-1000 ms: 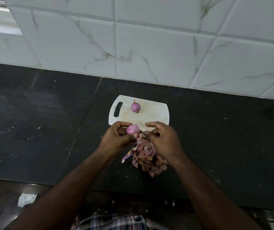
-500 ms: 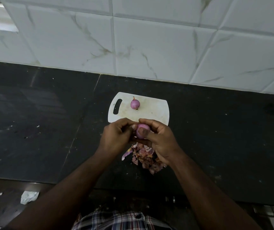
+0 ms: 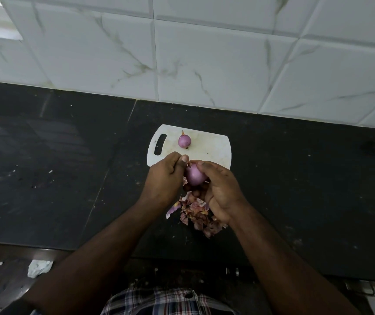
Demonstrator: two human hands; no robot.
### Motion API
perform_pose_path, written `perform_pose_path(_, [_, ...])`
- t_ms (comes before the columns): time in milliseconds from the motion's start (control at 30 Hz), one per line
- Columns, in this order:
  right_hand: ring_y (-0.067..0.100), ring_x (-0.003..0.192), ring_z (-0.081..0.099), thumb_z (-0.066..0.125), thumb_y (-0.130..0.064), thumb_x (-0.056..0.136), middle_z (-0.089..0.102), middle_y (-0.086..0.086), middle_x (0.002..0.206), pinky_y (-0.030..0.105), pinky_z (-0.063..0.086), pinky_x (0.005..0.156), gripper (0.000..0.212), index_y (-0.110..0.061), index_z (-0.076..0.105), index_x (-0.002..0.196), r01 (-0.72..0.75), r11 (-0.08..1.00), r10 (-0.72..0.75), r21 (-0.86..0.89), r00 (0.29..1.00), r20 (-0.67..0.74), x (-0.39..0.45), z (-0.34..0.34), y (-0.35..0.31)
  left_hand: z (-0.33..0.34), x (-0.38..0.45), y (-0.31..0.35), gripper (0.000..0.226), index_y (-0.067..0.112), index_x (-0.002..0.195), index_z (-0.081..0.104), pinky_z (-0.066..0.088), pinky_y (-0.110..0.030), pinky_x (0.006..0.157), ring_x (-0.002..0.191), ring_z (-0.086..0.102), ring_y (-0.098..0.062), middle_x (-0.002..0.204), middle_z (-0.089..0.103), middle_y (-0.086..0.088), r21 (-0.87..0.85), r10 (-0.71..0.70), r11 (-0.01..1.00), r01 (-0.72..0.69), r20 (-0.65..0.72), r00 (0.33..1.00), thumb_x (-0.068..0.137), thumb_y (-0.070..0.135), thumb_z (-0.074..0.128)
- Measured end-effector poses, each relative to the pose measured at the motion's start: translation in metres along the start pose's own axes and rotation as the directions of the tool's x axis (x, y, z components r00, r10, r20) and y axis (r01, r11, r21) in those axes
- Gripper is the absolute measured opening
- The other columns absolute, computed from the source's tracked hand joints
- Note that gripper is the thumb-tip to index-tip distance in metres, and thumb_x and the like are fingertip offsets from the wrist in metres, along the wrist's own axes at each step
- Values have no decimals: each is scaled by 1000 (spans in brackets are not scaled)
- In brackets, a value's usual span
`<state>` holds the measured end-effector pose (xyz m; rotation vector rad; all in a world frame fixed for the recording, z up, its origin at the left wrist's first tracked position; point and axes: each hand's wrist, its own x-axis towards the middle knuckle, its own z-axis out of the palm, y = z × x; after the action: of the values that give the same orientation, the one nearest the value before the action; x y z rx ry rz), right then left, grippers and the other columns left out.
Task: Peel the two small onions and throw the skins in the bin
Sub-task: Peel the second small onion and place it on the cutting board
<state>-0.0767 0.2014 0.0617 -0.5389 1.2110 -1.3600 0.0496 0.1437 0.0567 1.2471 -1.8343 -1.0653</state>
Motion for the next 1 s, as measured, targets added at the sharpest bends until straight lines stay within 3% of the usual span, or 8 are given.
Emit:
perform_pose_path(300, [21,56,55,55,-27,95,64,16,87,27,35,46,25,-7,65,107,-143,982,147,123,989,-30,-5,-3,-1,-20,18,-8,53,15,56,54,39,-25,51,45,45,-9,48,52,3,-177,-91,979,101,61,994,97,48,54])
perform_pose_path(367, [20,56,54,55,-29,96,64,18,93,26,35,45,32,-5,64,115,-150,977,158,151,987,-39,-3,-5,-1,-21,16,-11,43,16,66,65,42,-24,53,48,49,-8,58,64,-2,-157,-64,984,83,123,990,98,42,55])
perform_pose_path(433, [19,55,52,53,-31,97,66,19,93,23,35,42,36,-3,63,118,-152,975,160,162,986,-40,-2,-6,-1,-19,13,-16,14,24,97,73,45,-25,59,59,56,-9,83,71,-5,-211,-25,975,68,200,979,96,34,63])
perform_pose_path(533, [17,53,49,50,-29,97,64,12,83,24,32,42,28,-8,66,107,-144,981,149,126,988,-31,-1,-4,-1,-11,7,-17,33,30,115,71,51,-25,66,74,63,-14,92,70,-1,-323,20,944,72,272,962,84,37,77])
perform_pose_path(633, [14,47,47,48,-27,98,60,9,74,23,32,40,27,-9,67,104,-134,988,136,75,990,-32,-1,1,-1,-5,3,-10,17,16,100,75,57,-35,72,75,64,-16,85,71,-9,-389,62,921,32,226,972,84,20,78])
perform_pose_path(700, [15,40,42,48,-27,96,59,12,68,21,26,38,30,-7,69,104,-137,990,138,21,990,-36,-2,4,-1,-4,4,-10,4,12,85,72,53,-33,63,65,62,-15,72,69,-6,-450,48,891,54,211,976,88,10,73])
perform_pose_path(833, [18,38,33,49,-30,94,53,14,59,23,16,42,27,-11,68,93,-157,988,157,4,987,-33,-2,5,1,1,2,-3,23,6,74,64,42,-21,54,54,50,-8,58,58,2,-467,-24,878,101,168,985,96,10,63])
perform_pose_path(1000, [18,39,39,48,-28,94,54,13,61,17,21,40,26,-11,65,104,-201,978,204,57,977,-66,1,-3,-1,-2,15,-14,51,16,56,54,31,-25,50,47,37,-14,51,45,-4,-500,-294,814,295,84,952,103,35,50])
